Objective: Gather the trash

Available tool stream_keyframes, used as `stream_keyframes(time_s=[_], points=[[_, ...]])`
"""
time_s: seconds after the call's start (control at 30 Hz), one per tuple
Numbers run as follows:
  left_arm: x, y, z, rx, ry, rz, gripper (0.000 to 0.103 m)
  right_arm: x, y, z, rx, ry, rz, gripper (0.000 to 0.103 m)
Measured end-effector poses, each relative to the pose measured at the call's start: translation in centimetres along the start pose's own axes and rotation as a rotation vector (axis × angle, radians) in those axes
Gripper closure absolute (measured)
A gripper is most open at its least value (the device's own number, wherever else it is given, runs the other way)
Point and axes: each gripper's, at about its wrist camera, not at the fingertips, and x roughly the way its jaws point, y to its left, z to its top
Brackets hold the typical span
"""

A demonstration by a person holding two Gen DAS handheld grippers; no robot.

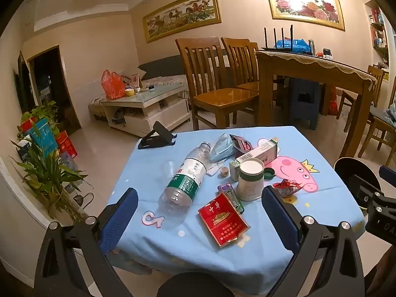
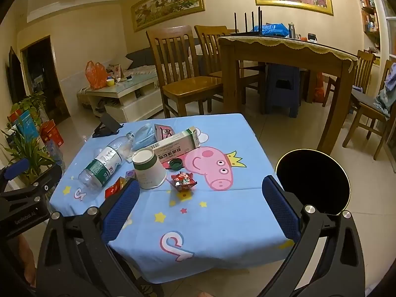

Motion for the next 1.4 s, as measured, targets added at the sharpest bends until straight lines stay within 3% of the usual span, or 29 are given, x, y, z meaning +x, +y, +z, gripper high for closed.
stream_keyframes(time_s=[1.4], points=[[0.04,0.22,-0.36,-0.015,0.004,-0.011,0.006,0.11,1.01,-0.62,-0.005,0.006,0.004,0.005]])
